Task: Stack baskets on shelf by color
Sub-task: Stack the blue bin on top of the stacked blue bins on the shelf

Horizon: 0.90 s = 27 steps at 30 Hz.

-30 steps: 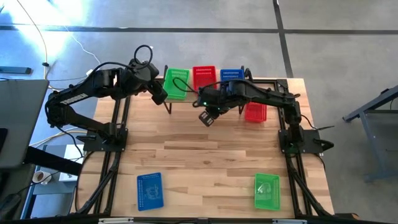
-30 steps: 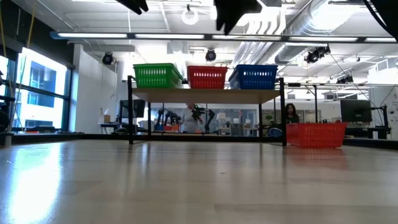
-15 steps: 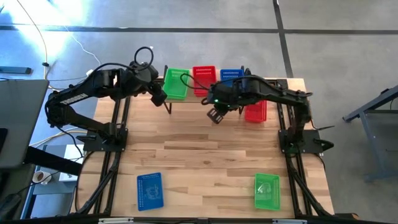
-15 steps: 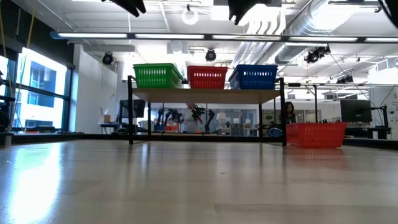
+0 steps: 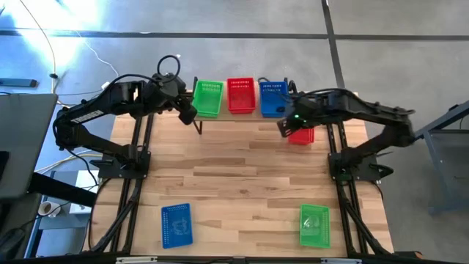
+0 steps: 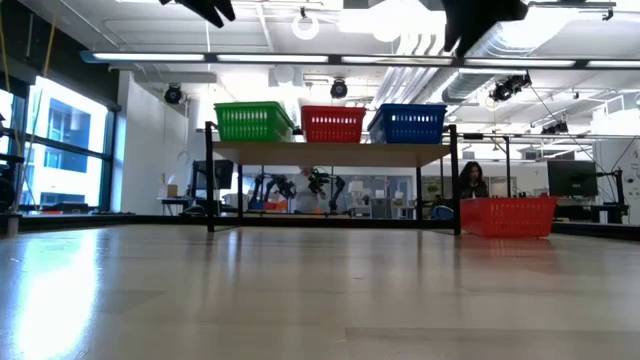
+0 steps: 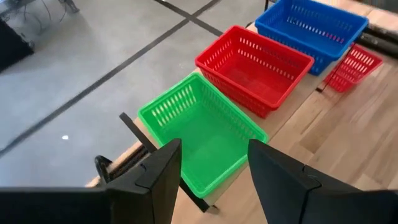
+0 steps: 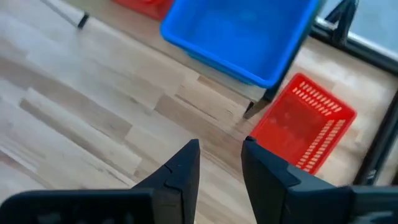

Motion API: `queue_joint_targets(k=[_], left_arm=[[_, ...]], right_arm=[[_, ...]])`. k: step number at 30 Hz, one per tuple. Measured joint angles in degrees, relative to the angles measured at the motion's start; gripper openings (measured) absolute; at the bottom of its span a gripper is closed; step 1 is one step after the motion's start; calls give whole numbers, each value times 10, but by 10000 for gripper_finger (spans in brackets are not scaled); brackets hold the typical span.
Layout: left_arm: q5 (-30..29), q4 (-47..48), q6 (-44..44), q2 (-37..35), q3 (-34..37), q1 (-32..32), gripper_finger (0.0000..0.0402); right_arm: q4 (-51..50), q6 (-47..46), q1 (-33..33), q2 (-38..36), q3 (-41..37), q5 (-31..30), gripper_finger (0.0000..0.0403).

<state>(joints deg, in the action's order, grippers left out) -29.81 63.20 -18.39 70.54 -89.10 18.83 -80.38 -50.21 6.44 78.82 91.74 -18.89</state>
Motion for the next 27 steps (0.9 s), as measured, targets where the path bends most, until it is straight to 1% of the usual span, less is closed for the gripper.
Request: queue_joint_targets(k=[3,6,9,13,18,22,27], left_arm=[[30,0,-45,0,0,0,174],[78,11,-105,0,0,-1,174],[115,48,-168,0,0,-10,174],[133,110,-257,0,13,-38,174],[156,174,-373,0,30,-93,174],[173,181,-460,0,51,-147,174],[196,185,-543,0,88,-222,174]], right_arm=[[23,-29,9,-44,-51,1,105],[31,-54,20,-81,-91,-2,105],[35,-63,36,-111,-121,-3,105],[42,-53,62,-140,-145,-1,105],[63,-7,95,-156,-148,5,105],[86,40,120,-159,-148,26,105],[111,70,138,-159,-148,41,105]])
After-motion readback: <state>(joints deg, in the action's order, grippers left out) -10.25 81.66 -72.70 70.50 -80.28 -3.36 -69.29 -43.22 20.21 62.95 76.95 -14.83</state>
